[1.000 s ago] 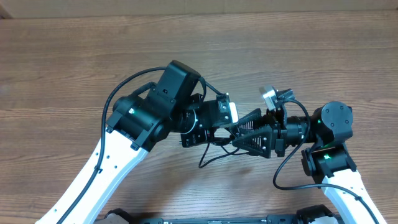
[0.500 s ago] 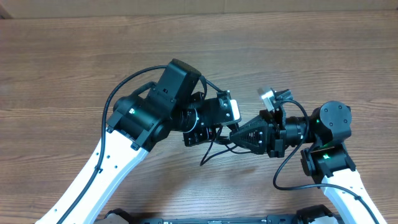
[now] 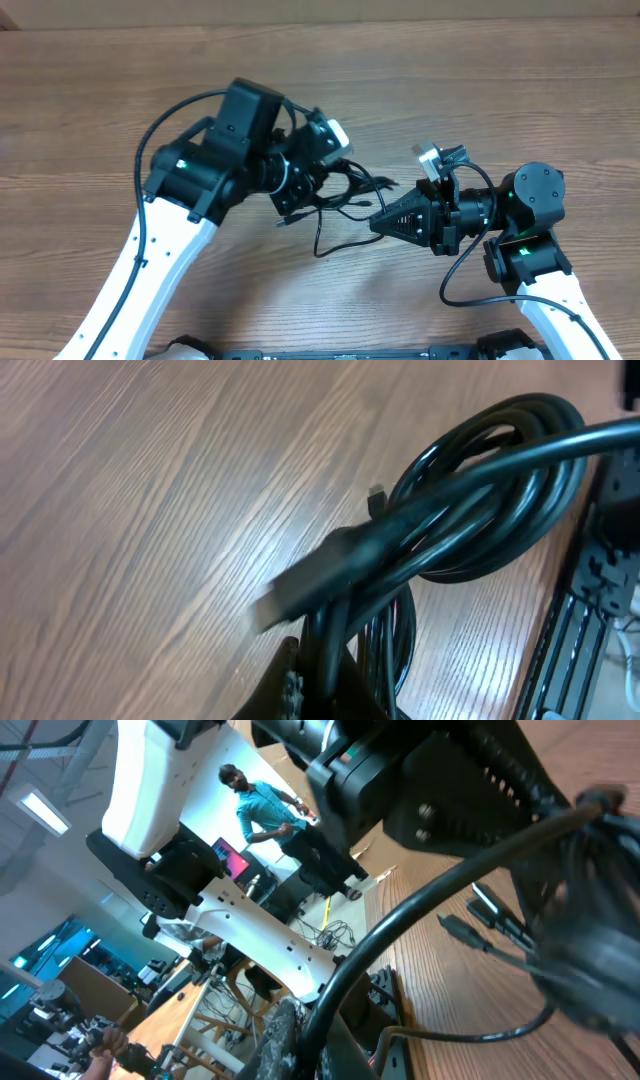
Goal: Untangle cables
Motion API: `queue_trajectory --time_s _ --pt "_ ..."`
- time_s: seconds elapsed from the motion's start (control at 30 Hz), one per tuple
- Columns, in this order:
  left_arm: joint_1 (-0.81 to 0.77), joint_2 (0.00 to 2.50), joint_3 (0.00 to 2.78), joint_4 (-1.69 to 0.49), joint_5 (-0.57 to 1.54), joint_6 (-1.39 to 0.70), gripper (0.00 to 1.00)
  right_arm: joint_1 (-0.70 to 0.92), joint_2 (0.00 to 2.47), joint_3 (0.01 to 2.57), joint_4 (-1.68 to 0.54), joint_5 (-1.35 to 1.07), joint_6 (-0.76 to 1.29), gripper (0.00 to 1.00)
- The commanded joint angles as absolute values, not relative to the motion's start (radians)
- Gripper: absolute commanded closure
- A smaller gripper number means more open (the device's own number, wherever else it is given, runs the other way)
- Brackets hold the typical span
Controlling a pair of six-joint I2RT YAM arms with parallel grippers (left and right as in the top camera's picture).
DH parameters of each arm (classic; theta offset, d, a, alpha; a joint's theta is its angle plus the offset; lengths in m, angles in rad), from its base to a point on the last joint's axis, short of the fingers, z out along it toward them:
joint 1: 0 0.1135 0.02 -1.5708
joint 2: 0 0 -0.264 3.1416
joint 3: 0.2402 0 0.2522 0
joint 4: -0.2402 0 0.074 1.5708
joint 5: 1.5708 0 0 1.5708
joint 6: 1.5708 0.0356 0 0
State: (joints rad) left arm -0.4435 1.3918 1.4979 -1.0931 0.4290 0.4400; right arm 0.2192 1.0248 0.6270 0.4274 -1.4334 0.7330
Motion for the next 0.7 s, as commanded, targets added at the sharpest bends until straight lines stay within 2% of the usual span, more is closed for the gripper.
queue_trajectory --time_s 0.0,0.2,0.67 --pt "-0.413 1.385 1.510 -1.102 0.438 0.381 0.96 0.229 1.025 0.641 0.433 -1.444 0.733 0.96" --pt "-0.411 1.385 1.510 -1.103 0.422 0.376 0.96 0.228 1.025 0.641 0.433 -1.433 0.733 0.96" --pt "-0.394 1.385 1.510 -1.103 0.138 0.128 0.96 0.227 1.025 0.641 0.433 -1.433 0.733 0.96"
